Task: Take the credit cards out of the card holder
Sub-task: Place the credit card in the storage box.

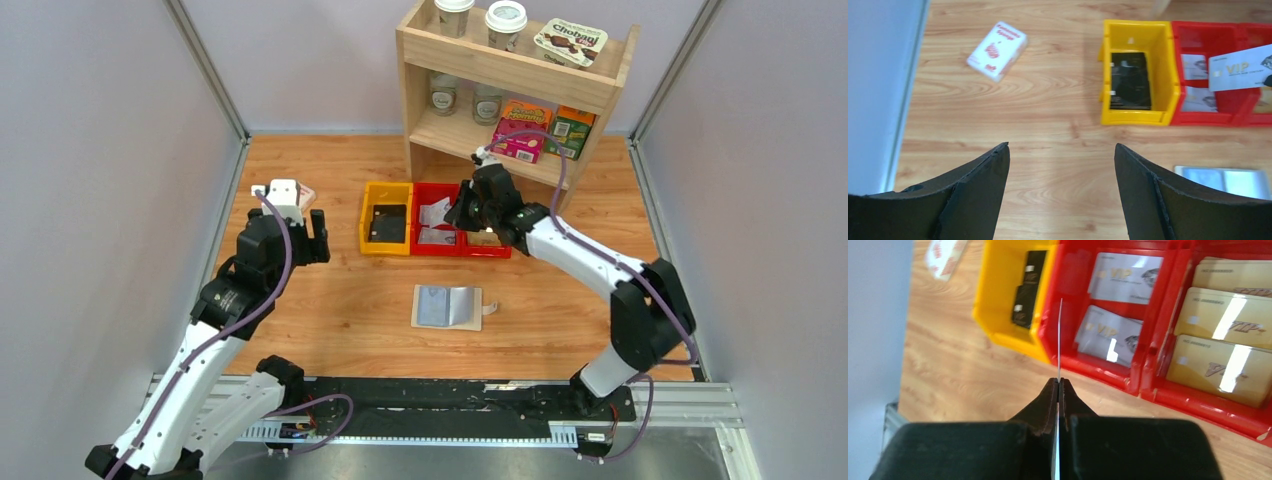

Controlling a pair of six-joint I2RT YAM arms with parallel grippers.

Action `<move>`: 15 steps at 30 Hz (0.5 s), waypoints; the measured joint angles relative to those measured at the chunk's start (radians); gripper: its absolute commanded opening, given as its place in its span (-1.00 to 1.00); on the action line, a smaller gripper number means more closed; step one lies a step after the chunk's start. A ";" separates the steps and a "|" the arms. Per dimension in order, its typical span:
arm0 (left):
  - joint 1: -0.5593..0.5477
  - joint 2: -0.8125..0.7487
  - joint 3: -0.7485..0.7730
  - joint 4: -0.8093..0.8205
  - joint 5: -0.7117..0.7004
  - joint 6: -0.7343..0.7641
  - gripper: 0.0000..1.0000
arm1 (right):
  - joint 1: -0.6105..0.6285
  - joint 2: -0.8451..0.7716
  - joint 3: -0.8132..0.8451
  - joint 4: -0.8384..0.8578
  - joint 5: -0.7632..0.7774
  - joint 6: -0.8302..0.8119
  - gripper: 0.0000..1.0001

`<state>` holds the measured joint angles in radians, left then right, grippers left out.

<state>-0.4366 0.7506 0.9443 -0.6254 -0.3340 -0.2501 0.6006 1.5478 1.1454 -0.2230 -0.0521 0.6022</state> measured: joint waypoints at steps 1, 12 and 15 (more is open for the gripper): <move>0.000 -0.013 -0.010 0.000 -0.025 0.006 0.68 | 0.000 0.037 0.025 -0.009 0.016 0.005 -1.00; 0.032 -0.063 -0.040 0.009 -0.107 0.026 0.69 | 0.012 0.381 0.318 -0.096 0.030 0.072 -0.78; 0.041 -0.061 -0.040 0.010 -0.082 0.030 0.76 | 0.021 0.412 0.373 -0.126 0.027 0.081 -0.42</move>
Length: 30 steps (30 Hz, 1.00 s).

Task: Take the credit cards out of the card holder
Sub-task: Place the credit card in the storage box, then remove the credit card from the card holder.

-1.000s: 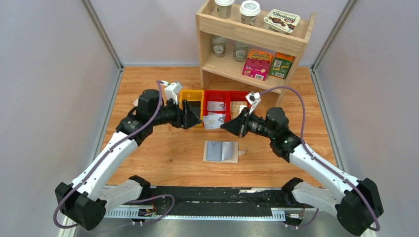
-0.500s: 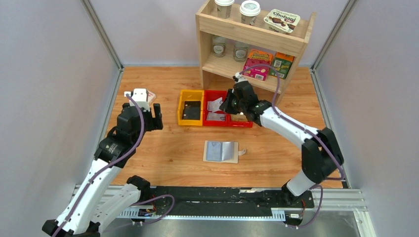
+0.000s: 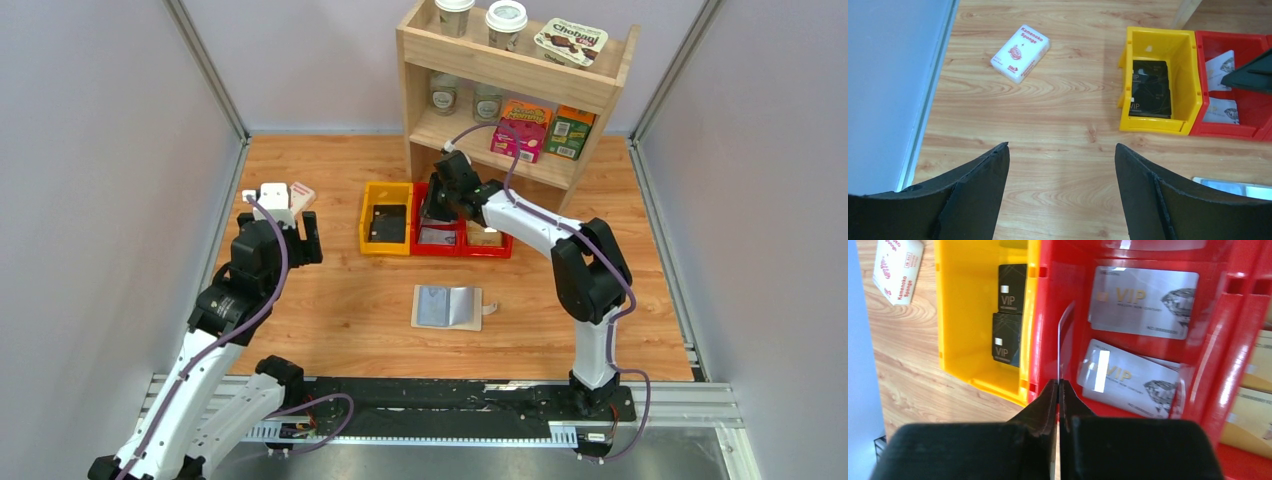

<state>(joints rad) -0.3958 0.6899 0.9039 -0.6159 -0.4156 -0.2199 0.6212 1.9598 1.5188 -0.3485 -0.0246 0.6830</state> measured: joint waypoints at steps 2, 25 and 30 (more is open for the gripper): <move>0.004 0.003 0.000 0.001 0.019 0.003 0.83 | 0.002 0.002 0.010 -0.020 0.011 0.000 -0.23; 0.005 0.039 -0.011 0.006 0.225 -0.044 0.89 | 0.424 -0.328 -0.093 -0.448 0.361 -0.060 0.83; 0.006 0.031 -0.014 -0.037 0.308 -0.100 0.79 | 0.477 -0.216 -0.139 -0.482 0.333 -0.042 0.81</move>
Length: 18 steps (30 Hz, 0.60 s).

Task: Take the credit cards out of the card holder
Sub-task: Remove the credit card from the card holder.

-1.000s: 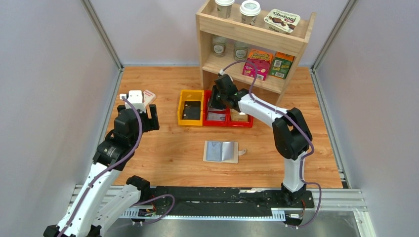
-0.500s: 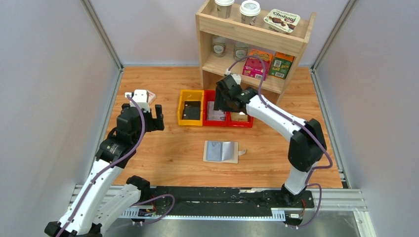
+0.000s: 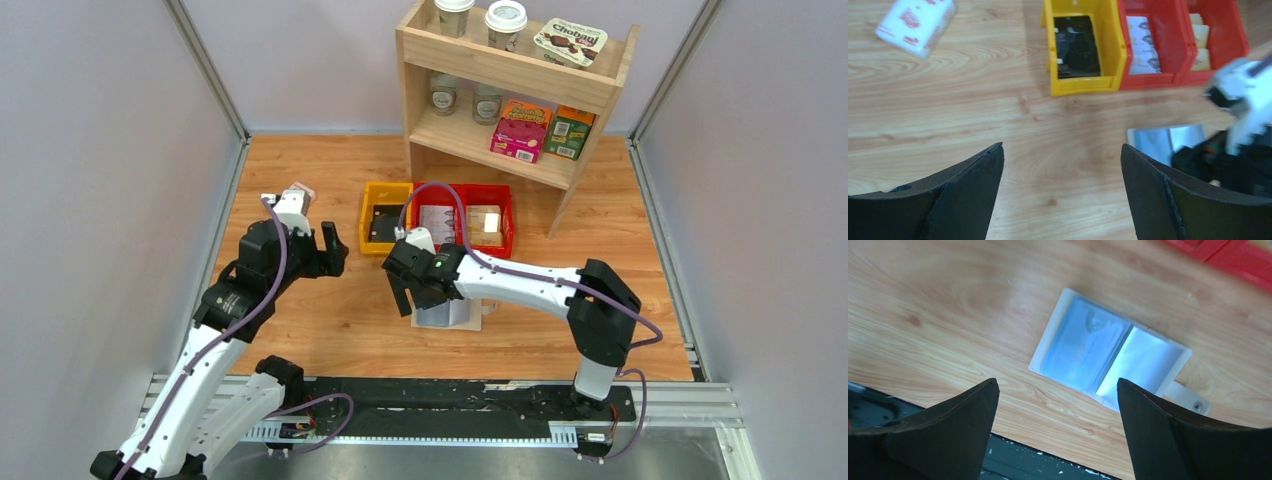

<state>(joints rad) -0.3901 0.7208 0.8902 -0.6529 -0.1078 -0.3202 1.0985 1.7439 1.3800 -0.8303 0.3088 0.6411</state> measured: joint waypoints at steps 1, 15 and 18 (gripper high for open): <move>0.000 -0.005 -0.004 -0.004 0.016 -0.013 0.77 | 0.000 0.021 -0.008 0.000 -0.005 0.000 0.80; -0.003 0.002 -0.163 0.002 0.213 -0.205 0.65 | -0.059 0.072 -0.123 0.031 -0.069 -0.027 0.36; -0.014 0.014 -0.163 0.016 0.222 -0.224 0.64 | -0.082 0.072 -0.163 0.055 -0.103 -0.048 0.33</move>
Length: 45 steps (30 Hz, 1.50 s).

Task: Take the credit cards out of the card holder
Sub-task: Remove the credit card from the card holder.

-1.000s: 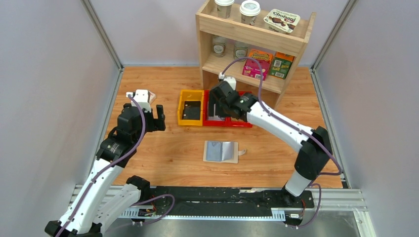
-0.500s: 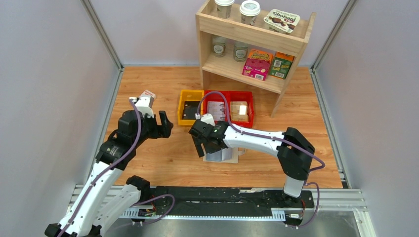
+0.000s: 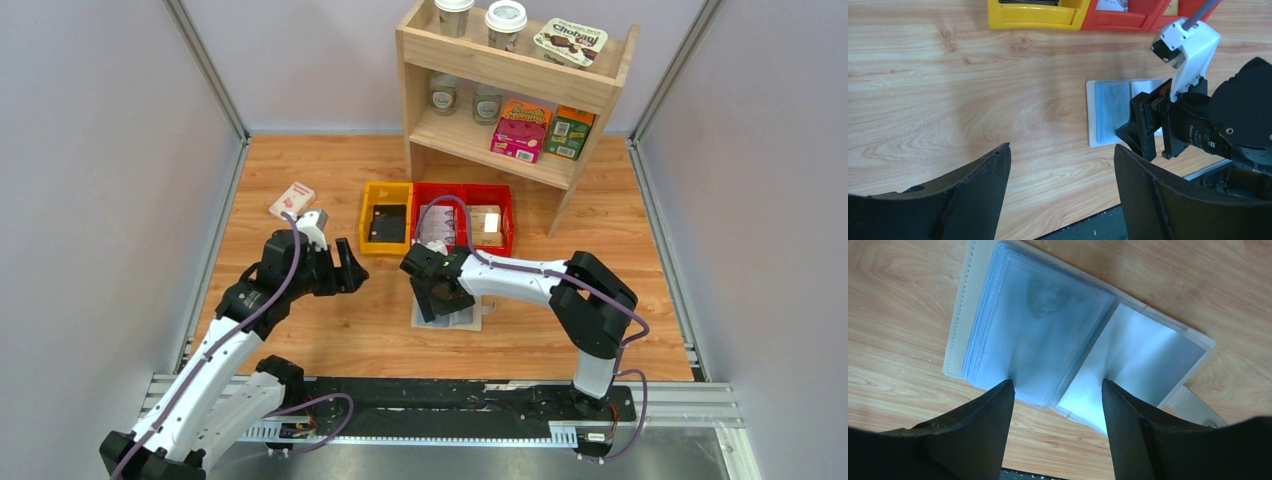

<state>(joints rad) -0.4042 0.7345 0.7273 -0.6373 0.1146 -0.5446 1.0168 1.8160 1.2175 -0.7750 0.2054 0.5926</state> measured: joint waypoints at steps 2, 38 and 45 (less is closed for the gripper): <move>-0.014 0.015 -0.001 0.012 0.002 -0.013 0.64 | -0.016 0.000 -0.004 0.013 -0.027 -0.023 0.31; -0.270 0.443 -0.010 0.300 0.000 -0.087 0.06 | -0.135 -0.127 -0.108 0.098 -0.097 -0.112 0.40; -0.270 0.364 -0.018 0.294 -0.075 -0.103 0.09 | -0.120 -0.121 -0.079 0.146 -0.121 -0.055 0.50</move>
<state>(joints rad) -0.6746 1.0985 0.7097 -0.3428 0.0395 -0.6476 0.8967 1.6947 1.1389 -0.6285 0.0845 0.5373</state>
